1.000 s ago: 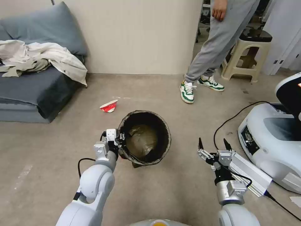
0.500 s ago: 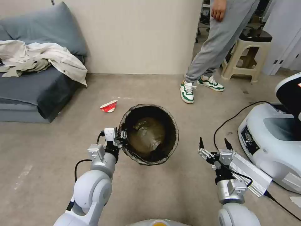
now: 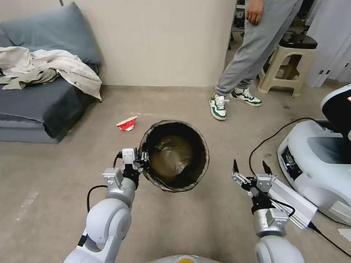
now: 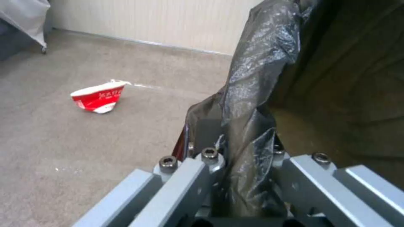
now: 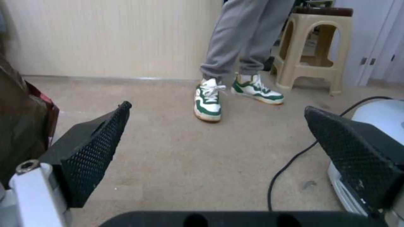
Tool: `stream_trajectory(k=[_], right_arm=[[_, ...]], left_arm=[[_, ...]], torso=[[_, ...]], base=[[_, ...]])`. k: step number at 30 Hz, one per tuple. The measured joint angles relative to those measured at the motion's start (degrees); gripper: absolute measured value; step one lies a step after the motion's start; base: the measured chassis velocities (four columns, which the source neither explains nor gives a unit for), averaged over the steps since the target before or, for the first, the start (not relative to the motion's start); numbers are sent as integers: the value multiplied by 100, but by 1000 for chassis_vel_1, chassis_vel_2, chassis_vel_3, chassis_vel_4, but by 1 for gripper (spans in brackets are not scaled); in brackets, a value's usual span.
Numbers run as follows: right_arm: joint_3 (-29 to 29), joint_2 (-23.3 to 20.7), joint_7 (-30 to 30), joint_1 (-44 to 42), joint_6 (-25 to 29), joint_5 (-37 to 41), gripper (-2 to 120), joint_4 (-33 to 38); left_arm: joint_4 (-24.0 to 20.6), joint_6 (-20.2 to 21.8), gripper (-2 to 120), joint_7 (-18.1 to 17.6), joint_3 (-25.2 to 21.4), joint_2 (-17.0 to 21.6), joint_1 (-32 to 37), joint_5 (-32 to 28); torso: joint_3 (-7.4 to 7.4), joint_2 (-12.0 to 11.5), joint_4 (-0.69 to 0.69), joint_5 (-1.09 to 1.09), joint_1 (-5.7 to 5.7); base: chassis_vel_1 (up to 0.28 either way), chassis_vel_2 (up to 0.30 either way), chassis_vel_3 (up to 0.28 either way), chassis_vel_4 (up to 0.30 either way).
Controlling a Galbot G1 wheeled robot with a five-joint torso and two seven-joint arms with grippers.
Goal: Pick up the trash can from the floor.
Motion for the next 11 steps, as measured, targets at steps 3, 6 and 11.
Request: stream_trajectory(k=[3, 6, 11], right_arm=[[-1, -3, 0, 6, 0, 4, 100, -9], [-5, -9, 0, 15, 0, 14, 100, -16], [7, -27, -4, 17, 6, 57, 100, -33]], left_arm=[[-3, 19, 2, -4, 2, -4, -7, 20], [-6, 40, 2, -11, 11, -17, -15, 37], [-33, 109, 2, -21, 34, -31, -27, 53]], torso=[[0, 0, 0, 0, 0], [0, 0, 0, 0, 0], [0, 0, 0, 0, 0]], base=[[0, 0, 0, 0], [0, 0, 0, 0], [0, 0, 0, 0]])
